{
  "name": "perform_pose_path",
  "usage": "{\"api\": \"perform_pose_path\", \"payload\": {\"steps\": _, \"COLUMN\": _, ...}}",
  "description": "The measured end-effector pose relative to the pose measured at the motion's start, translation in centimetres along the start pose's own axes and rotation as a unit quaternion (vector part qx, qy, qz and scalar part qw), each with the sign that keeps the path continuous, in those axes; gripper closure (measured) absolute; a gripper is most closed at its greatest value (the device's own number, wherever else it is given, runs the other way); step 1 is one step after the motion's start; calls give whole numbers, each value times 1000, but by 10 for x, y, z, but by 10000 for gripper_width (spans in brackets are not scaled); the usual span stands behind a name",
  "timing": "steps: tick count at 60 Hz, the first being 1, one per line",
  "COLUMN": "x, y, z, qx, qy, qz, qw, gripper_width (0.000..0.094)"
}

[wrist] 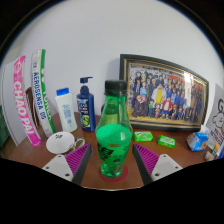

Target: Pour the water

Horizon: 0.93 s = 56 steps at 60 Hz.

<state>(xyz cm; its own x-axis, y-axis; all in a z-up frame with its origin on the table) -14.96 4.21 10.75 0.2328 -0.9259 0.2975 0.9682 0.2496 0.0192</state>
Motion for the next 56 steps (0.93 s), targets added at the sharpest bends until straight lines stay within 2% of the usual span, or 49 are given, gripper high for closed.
{"api": "perform_pose_path", "payload": {"steps": 12, "x": 65, "y": -16, "z": 16, "qx": 1, "qy": -55, "qz": -44, "qw": 997, "gripper_width": 82}}
{"api": "perform_pose_path", "payload": {"steps": 22, "x": 139, "y": -40, "z": 15, "qx": -17, "qy": -126, "qz": -91, "qw": 988, "gripper_width": 84}}
{"api": "perform_pose_path", "payload": {"steps": 28, "x": 177, "y": -55, "z": 14, "qx": -18, "qy": -144, "qz": -120, "qw": 982, "gripper_width": 81}}
{"api": "perform_pose_path", "payload": {"steps": 42, "x": 232, "y": -81, "z": 21, "qx": -20, "qy": -142, "qz": -144, "qw": 979, "gripper_width": 84}}
{"api": "perform_pose_path", "payload": {"steps": 56, "x": 246, "y": -96, "z": 25, "qx": -37, "qy": -135, "qz": -151, "qw": 979, "gripper_width": 83}}
Point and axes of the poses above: the point between the fingertips, and its own axes, seen from behind it with the camera up: y to the right, z up, x backward, against the way the camera looks, the point moved 5 cm from there along x, backward, against the way the camera looks, and after that the axes turned 8 degrees about y, right-handed, at the moved point
